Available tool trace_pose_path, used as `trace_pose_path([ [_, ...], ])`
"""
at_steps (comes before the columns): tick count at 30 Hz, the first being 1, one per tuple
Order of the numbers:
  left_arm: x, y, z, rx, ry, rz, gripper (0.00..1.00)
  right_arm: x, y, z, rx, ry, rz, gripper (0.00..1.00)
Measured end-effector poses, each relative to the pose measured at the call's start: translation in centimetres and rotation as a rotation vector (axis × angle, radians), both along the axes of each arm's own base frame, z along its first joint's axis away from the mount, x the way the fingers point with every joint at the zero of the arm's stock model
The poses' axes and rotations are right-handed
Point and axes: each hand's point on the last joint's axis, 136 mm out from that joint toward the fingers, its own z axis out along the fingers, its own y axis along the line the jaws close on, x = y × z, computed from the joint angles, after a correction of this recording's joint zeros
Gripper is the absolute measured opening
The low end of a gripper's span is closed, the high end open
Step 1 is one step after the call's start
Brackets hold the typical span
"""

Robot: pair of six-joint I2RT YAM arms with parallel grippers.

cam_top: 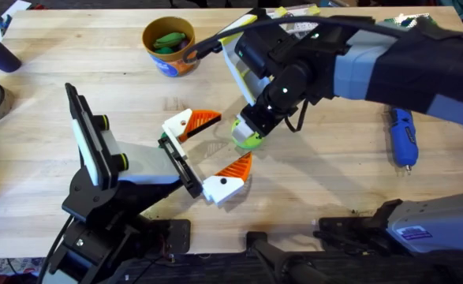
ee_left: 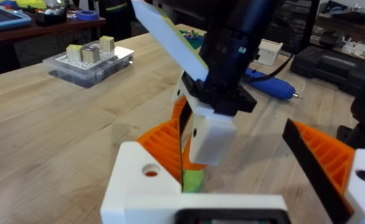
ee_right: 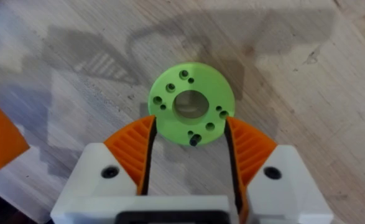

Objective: Pick up the gripper from the table and insert it into the empty holder that is missing its gripper. Then pick up a screw, insert it into the mounting hole, and use the screwdriver to tighten it. Finally, clean up the table by picking up the vegetable and placing it into the bucket.

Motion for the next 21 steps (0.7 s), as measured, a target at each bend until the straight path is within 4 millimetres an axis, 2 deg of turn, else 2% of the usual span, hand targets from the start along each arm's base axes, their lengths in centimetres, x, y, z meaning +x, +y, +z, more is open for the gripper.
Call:
trace_pose_path([
  [4, 0.0, 0.0, 0.1, -0.001, -0.002, 0.001, 0.990, -0.3, -0.2, -0.3, -0.014, 0.014, -0.002, 0.650],
  [7, 0.0, 0.0, 0.1, -0.002, -0.001, 0.001, 0.990, -1.8, -1.6, -0.1, -0.071, 0.076, -0.003, 0.650],
  [9, 0.0, 0.0, 0.1, -0.002, -0.001, 0.001, 0.990, -2.6, -2.5, 0.8, -0.094, 0.101, -0.007, 0.650],
  [16, 0.0, 0.0, 0.1, -0.002, -0.001, 0.003, 0.990, -4.1, -4.6, 8.1, 0.000, -0.006, -0.031, 0.650],
  [21, 0.0, 0.0, 0.1, -0.002, -0.001, 0.003, 0.990, -5.3, -6.1, 13.7, 0.138, -0.178, -0.048, 0.650],
])
